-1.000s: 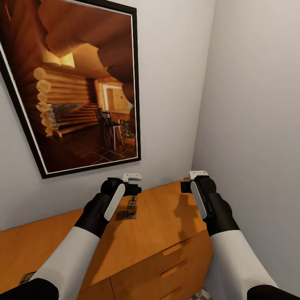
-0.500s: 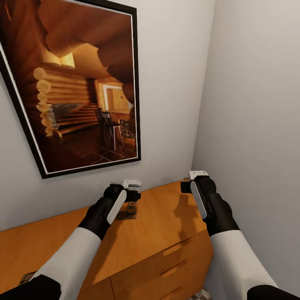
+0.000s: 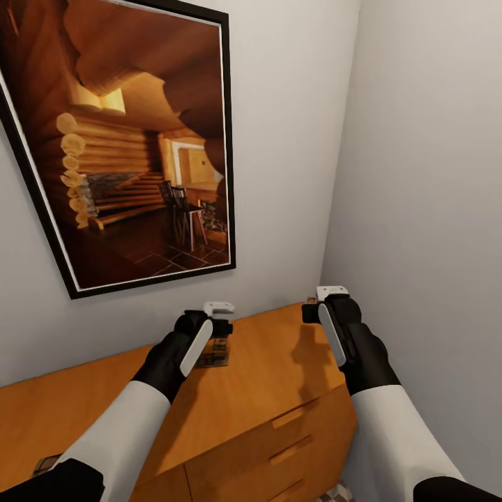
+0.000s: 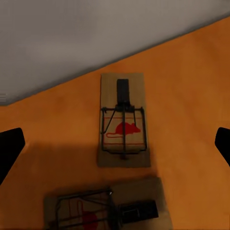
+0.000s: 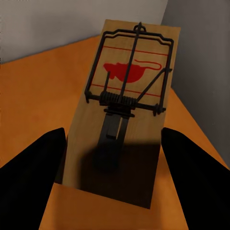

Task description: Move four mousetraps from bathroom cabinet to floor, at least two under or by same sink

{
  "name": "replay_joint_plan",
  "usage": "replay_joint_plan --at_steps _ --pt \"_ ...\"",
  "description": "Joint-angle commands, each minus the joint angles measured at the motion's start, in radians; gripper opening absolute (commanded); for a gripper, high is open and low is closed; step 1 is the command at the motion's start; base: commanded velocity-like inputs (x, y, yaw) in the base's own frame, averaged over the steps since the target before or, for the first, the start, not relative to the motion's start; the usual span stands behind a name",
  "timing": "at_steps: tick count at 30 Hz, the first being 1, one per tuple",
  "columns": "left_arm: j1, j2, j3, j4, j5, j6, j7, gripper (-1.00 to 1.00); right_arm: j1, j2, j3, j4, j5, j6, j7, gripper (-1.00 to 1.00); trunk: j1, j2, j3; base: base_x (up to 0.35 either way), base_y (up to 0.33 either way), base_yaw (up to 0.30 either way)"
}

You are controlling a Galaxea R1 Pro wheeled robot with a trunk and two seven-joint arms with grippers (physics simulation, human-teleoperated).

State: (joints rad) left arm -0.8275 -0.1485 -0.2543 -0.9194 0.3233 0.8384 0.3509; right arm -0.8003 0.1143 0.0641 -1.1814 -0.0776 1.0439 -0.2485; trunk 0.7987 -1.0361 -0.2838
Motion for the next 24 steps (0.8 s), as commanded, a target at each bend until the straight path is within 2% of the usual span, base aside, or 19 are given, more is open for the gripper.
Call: replay_joint_plan --at_steps 1,3,8,24 --pt "-0.001 0.000 -0.002 -0.003 0.011 0.002 0.023 1.00 -0.001 0.000 0.001 0.000 -0.008 0.003 -0.009 -1.00 0.000 -0.001 -0.001 0.000 0.000 0.000" --pt "-0.001 -0.001 -0.002 -0.017 0.014 0.004 0.058 1.00 -0.001 0.000 0.002 0.000 -0.008 0.003 -0.009 -1.00 0.000 -0.001 -0.001 0.000 0.000 0.000" --pt "-0.001 -0.003 -0.002 -0.049 0.014 0.008 0.094 1.00 0.000 0.001 0.002 0.001 -0.008 0.003 -0.009 -1.00 0.000 -0.001 -0.001 0.000 0.000 0.000" --pt "-0.001 -0.004 -0.003 -0.052 0.015 0.010 0.097 1.00 -0.001 0.001 0.002 0.000 -0.008 0.003 -0.009 -1.00 0.000 -0.001 -0.001 0.000 0.000 0.000"
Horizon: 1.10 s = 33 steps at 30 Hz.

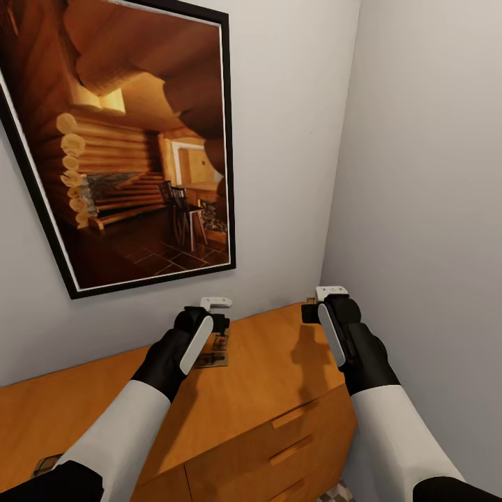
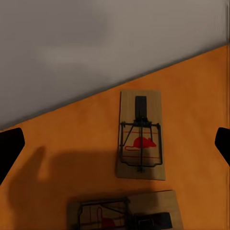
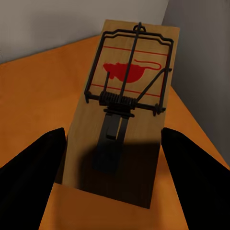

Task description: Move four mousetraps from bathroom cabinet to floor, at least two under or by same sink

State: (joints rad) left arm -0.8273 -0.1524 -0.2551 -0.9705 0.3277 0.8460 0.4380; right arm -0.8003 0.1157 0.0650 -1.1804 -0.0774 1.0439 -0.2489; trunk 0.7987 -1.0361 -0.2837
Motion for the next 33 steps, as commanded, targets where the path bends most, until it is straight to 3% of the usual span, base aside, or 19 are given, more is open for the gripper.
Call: replay_joint_plan --at_steps 1,15,26,33 --pt "-0.001 0.000 -0.002 -0.003 0.011 0.002 0.008 1.00 -0.001 0.000 0.001 -0.001 -0.009 0.003 -0.009 -1.00 0.000 -0.001 -0.001 0.000 0.000 0.000" --pt "-0.001 0.001 -0.003 -0.014 0.010 0.001 0.011 1.00 0.000 -0.002 0.001 -0.001 -0.009 0.003 -0.009 -1.00 0.000 -0.001 -0.001 0.000 -0.009 0.000" --pt "-0.001 0.001 -0.004 -0.011 0.015 0.001 0.008 1.00 -0.001 -0.002 0.001 -0.001 -0.009 0.003 -0.009 -1.00 0.000 -0.001 -0.001 0.047 -0.219 0.000" --pt "-0.001 0.003 -0.005 -0.009 0.013 -0.003 0.011 1.00 -0.001 -0.002 0.001 -0.001 -0.009 0.003 -0.008 -1.00 0.000 -0.001 -0.001 0.022 -0.064 0.000"
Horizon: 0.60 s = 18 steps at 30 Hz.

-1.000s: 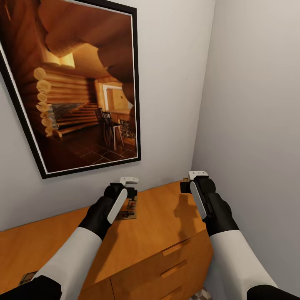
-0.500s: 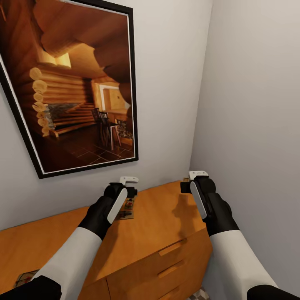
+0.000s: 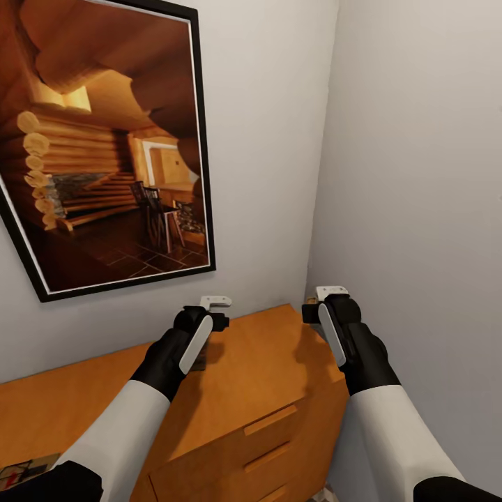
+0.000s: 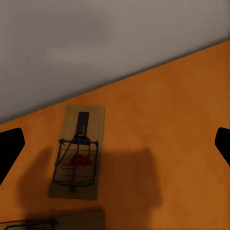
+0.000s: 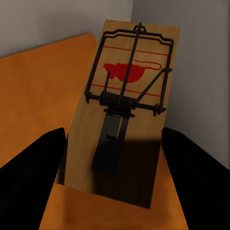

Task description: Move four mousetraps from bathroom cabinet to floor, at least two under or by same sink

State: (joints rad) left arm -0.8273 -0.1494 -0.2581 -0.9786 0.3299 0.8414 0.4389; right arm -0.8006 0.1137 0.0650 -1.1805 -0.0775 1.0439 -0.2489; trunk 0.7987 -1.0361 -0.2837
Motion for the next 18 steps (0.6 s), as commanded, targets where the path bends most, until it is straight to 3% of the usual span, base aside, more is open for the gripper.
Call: replay_joint_plan --at_steps 1,18 --pt "-0.001 0.001 -0.002 -0.001 0.009 0.002 0.010 1.00 -0.001 0.000 0.001 -0.001 -0.008 0.003 -0.009 -1.00 0.000 -0.001 -0.001 0.005 -0.015 0.000" --pt "-0.001 0.022 0.004 0.010 0.004 0.005 0.013 1.00 -0.001 0.000 0.001 -0.001 -0.008 0.003 -0.008 -1.00 0.000 -0.001 -0.001 0.001 -0.003 0.000"
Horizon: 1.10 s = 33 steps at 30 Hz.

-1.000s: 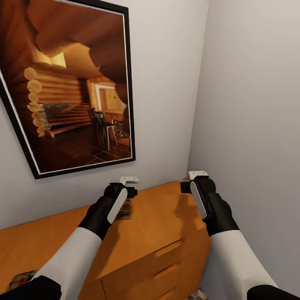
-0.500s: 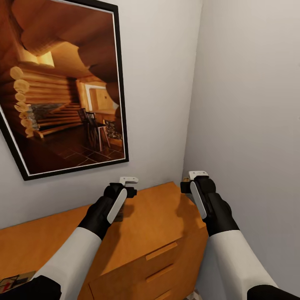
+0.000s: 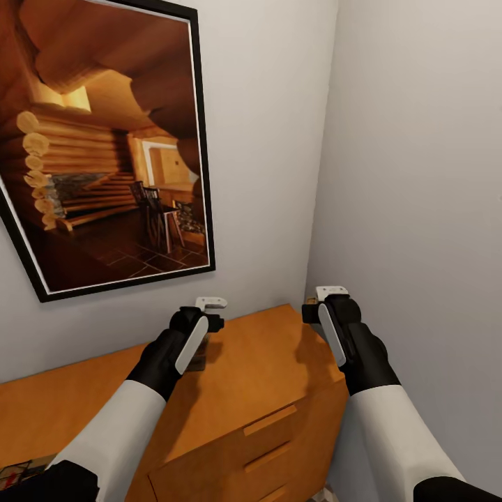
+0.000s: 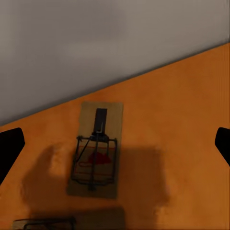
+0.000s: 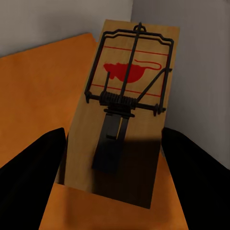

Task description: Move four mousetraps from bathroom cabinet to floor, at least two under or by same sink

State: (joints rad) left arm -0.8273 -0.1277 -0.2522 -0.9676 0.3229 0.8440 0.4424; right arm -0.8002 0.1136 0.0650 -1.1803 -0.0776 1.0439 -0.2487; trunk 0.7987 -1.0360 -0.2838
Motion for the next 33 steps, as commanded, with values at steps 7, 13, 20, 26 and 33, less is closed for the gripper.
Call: replay_joint_plan --at_steps 7,13,20,26,33 --pt "-0.001 0.042 -0.002 0.033 0.019 0.002 0.001 1.00 -0.001 0.000 0.001 -0.001 -0.008 0.003 -0.008 -1.00 0.000 -0.001 -0.001 0.000 0.000 0.000" --pt "-0.001 0.050 -0.004 0.053 0.020 -0.002 0.000 1.00 -0.001 0.001 0.001 -0.001 -0.008 0.003 -0.008 -1.00 0.000 -0.001 -0.001 0.000 0.000 0.000" --pt "-0.001 0.051 -0.004 0.103 0.020 -0.014 -0.001 1.00 -0.001 0.000 0.001 -0.001 -0.008 0.003 -0.009 -1.00 0.000 -0.001 -0.001 0.000 0.000 0.000" --pt "-0.001 0.050 -0.004 0.133 0.018 -0.030 -0.001 1.00 -0.001 0.000 0.001 -0.001 -0.008 0.003 -0.008 -1.00 0.000 -0.001 -0.001 0.000 0.000 0.000" --pt "-0.001 0.048 -0.005 0.139 0.019 -0.035 -0.001 1.00 -0.001 0.000 0.001 -0.001 -0.008 0.003 -0.008 -1.00 0.000 -0.001 -0.001 0.000 0.000 0.000"
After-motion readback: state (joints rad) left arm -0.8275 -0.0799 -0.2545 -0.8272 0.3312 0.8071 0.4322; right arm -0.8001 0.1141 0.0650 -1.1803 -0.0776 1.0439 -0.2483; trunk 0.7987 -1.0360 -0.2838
